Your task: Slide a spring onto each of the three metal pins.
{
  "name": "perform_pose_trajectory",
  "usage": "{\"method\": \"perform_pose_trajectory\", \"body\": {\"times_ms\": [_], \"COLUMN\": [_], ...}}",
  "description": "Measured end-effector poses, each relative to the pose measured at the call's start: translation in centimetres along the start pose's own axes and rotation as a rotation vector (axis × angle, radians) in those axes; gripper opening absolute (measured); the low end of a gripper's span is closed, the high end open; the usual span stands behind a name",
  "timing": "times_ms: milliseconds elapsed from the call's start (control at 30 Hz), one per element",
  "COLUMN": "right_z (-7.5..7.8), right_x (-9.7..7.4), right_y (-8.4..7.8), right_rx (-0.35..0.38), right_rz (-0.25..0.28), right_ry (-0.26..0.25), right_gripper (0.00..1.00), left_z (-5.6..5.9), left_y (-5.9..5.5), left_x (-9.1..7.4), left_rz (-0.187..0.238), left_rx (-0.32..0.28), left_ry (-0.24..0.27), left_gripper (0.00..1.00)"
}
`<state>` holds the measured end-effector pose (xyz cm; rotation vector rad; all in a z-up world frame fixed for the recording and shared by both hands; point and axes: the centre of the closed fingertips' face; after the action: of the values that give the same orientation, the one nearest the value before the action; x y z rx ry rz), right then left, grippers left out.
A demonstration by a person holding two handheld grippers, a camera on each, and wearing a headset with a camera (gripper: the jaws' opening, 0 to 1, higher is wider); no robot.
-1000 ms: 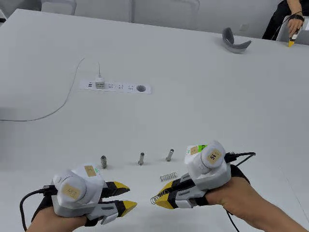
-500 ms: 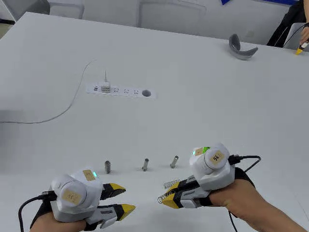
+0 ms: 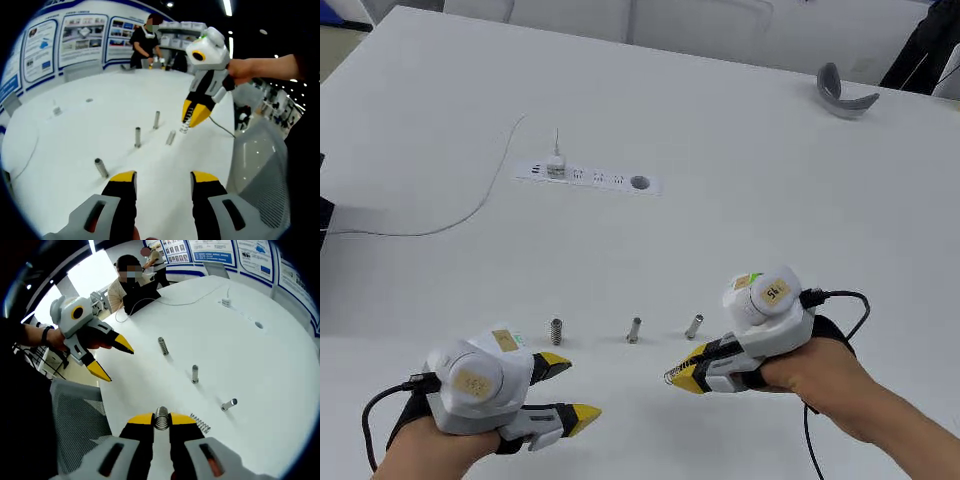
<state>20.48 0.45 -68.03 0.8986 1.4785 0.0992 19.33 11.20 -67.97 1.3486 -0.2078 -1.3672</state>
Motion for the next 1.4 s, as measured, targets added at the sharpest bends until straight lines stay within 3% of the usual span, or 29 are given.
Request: {"method": "perform_pose_trajectory", "body": {"times_ms": [633,1033,1400], "right_z": [3.9,5.2,5.5], "right_x": [1.1,2.2,3.5], "right_y": [1.5,2.9,3.9], "right_rx": [-0.080,-0.129,-0.183], "right_rz": [-0.080,-0.103,-0.123], "right_ry": [-0.030,-0.042,-0.032], "right_gripper": [0.12,0.12,0.13], "left_z": [-2.0,-2.2,-2.6], "left_y": [0.1,-0.1,-1.0], "left_x": [-0.9,-1.3,-1.7], "left_rz": [0.026,0.036,0.025], "left_rx": [-0.055,-0.077,-0.104], "left_ry": [0.066,0.064,0.070], "left_gripper": [0.56,0.62,0.65]}}
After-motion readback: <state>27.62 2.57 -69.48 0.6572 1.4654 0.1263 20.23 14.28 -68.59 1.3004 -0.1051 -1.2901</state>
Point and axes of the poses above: the centre of the closed fingertips' face, and the gripper's own axes: x roughly forward along the fingers, z roughly to its right, y roughly out of its top, and after that the axes turned 10 degrees about -x, right-handed
